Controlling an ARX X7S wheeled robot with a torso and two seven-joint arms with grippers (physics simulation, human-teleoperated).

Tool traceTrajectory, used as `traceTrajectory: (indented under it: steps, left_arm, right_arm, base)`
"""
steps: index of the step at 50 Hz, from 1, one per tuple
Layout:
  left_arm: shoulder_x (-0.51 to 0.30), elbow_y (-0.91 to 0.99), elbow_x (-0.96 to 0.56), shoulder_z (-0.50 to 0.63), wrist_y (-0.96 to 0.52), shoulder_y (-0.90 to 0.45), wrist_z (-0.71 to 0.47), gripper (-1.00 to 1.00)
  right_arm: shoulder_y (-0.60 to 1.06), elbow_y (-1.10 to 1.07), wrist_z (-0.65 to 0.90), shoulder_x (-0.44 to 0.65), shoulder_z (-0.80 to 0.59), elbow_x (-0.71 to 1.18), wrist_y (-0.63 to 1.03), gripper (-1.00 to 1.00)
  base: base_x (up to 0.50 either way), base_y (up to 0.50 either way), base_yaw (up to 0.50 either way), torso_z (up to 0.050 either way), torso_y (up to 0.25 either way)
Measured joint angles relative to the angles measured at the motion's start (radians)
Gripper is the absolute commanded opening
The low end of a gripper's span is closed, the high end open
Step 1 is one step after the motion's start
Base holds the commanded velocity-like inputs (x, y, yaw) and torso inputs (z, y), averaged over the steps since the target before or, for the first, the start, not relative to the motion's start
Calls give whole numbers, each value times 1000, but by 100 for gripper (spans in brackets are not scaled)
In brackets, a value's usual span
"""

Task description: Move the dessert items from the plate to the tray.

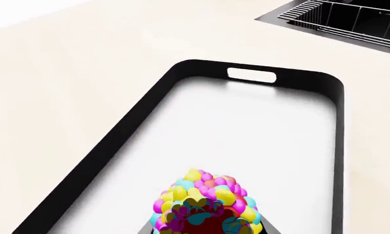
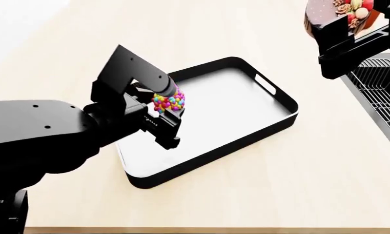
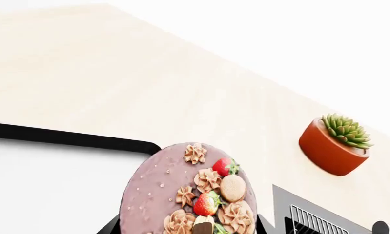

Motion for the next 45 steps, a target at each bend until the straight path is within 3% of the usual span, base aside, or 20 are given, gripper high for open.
traceTrajectory:
  steps: [25, 26, 45]
  left_arm:
    - [-33, -8, 19, 89, 46, -1, 40, -100]
    - [-33, -9, 20, 92, 48, -2, 41, 100]
    - [-34, -28, 18, 95, 74, -30, 32, 100]
  right_arm:
    - [-1, -5, 3, 5, -3, 1, -4, -100]
    - [-1, -5, 3, 5, -4, 1, -4, -100]
    - [8, -6, 4, 4, -7, 5, 0, -100]
  base:
    - [0, 0, 0, 0, 1]
    - [0, 0, 0, 0, 0]
    - [0, 0, 0, 0, 1]
